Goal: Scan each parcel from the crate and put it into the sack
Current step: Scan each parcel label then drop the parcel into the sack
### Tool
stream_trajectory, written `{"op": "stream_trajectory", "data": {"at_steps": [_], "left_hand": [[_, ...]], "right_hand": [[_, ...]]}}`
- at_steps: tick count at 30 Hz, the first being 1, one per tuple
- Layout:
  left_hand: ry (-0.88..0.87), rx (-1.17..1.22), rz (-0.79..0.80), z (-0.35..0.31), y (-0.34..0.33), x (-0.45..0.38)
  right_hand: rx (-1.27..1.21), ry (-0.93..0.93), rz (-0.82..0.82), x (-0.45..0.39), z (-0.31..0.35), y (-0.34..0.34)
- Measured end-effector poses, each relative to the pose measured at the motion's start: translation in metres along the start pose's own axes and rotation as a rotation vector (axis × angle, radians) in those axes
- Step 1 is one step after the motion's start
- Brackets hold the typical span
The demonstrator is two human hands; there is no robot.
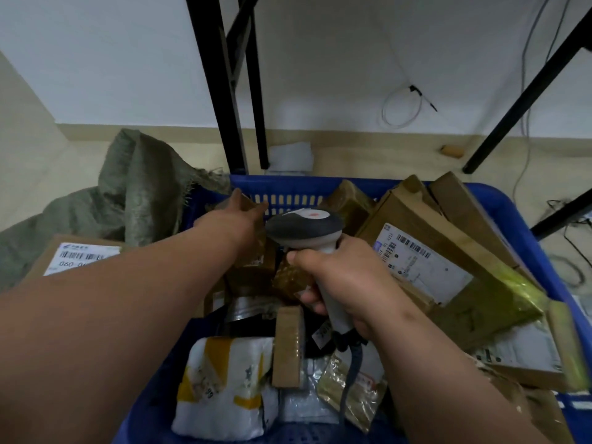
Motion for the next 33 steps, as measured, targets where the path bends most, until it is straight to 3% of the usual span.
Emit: {"op": "stream_trajectory", "data": {"at_steps": [7, 12, 20, 27, 33], "left_hand": [[0.0, 0.302, -0.214, 0.003, -0.01, 0.012], [0.02, 0.796, -0.301, 0.022, -0.011, 0.052], [0.005, 1.584, -0.178, 0.066, -0.012, 0.159], [-0.067, 1.495, -0.42, 0.094, -0.011, 0.235], [-0.105, 1.372, -0.493, 0.118, -0.027, 0.261]], "right_hand": [[0.028, 0.01, -0.003, 0.0, 0.003, -0.002], [-0.015, 0.037, -0.081, 0.01, 0.011, 0.0], [-0.112, 0.222, -0.16, 0.049, 0.033, -0.008], [-0.265, 0.271, -0.077, 0.099, 0.035, -0.033], [-0.027, 0.335, 0.111, 0.129, 0.043, -0.055]]}}
Point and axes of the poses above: each hand's wrist, its own x-axis away from the middle knuckle, its own y-axis out of the back of the hand, z = x × y, the point moved 2 cm from there along -x, towards the middle knuckle, and after that the axes turned 10 degrees about -x, right-handed, at the moved point
